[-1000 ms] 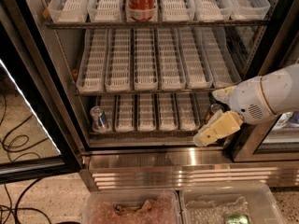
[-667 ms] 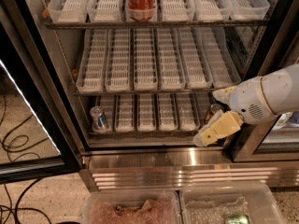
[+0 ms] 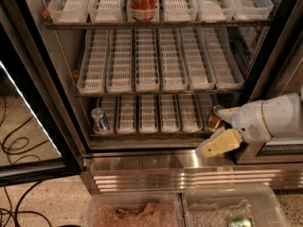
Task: Pick redbull can from bottom shelf of fridge
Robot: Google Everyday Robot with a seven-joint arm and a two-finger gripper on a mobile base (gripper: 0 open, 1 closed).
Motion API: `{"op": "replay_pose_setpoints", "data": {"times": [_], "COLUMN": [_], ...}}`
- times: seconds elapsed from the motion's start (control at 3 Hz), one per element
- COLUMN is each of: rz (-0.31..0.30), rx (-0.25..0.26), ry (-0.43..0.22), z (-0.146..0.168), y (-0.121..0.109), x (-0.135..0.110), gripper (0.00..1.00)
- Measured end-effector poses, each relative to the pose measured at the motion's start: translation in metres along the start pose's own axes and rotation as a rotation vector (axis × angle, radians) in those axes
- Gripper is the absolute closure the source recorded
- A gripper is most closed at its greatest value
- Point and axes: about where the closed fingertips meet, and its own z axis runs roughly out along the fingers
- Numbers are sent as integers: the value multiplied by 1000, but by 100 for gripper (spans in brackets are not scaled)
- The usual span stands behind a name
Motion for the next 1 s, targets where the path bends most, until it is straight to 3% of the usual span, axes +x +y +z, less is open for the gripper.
{"op": "replay_pose_setpoints", "data": {"times": [0.33, 0.67, 1.0], "rz": [104, 208, 233], "rx": [61, 163, 221], "ry": [-14, -2, -19], "z": [33, 50, 53], "y": [-10, -6, -17], "x": [35, 62, 67], "gripper": [0, 0, 0]}}
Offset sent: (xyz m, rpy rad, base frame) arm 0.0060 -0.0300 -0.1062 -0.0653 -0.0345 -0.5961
